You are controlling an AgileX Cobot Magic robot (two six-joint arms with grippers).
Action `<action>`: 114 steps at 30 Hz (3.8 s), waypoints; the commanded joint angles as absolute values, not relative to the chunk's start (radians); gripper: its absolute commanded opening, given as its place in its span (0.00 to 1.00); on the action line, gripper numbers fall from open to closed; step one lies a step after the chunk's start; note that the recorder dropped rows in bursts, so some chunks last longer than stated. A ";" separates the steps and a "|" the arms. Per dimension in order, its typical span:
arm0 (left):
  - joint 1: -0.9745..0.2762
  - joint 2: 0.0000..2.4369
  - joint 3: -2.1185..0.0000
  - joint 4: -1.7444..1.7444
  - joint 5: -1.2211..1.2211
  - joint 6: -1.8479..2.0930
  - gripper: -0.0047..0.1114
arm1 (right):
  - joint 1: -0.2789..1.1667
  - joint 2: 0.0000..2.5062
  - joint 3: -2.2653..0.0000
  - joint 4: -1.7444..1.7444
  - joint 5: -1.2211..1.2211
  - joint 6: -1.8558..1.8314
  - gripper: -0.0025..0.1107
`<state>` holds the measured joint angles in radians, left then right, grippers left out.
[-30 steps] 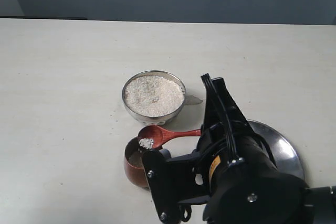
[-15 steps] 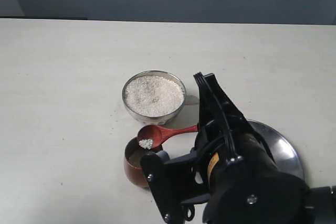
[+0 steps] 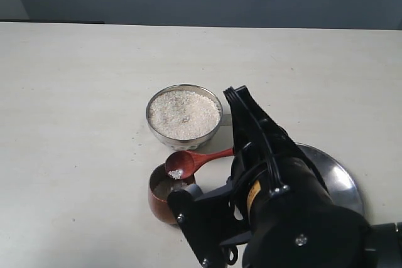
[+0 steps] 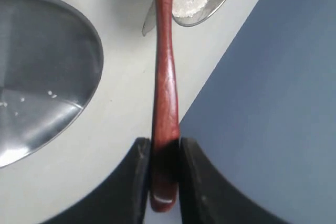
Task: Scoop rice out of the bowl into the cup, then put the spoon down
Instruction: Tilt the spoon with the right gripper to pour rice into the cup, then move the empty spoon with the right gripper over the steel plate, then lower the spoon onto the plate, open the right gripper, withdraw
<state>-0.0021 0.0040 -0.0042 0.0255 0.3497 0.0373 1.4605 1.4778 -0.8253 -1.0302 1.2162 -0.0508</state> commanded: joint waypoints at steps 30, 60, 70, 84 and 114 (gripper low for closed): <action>-0.004 0.000 0.000 0.028 0.339 0.038 0.05 | 1.400 1.329 -0.821 -0.954 1.221 0.779 0.02; -0.004 0.000 0.000 0.028 0.339 0.038 0.05 | 0.947 1.302 -0.584 -0.402 0.798 0.798 0.02; -0.004 0.000 0.000 0.028 0.336 0.038 0.05 | 0.947 1.302 -0.430 -0.414 0.624 0.877 0.02; -0.004 0.000 0.000 0.028 0.336 0.038 0.05 | 0.947 1.302 -0.413 -0.490 0.590 0.924 0.02; -0.004 0.000 0.000 0.028 0.336 0.038 0.05 | 0.947 1.302 -0.346 -0.621 0.547 1.064 0.40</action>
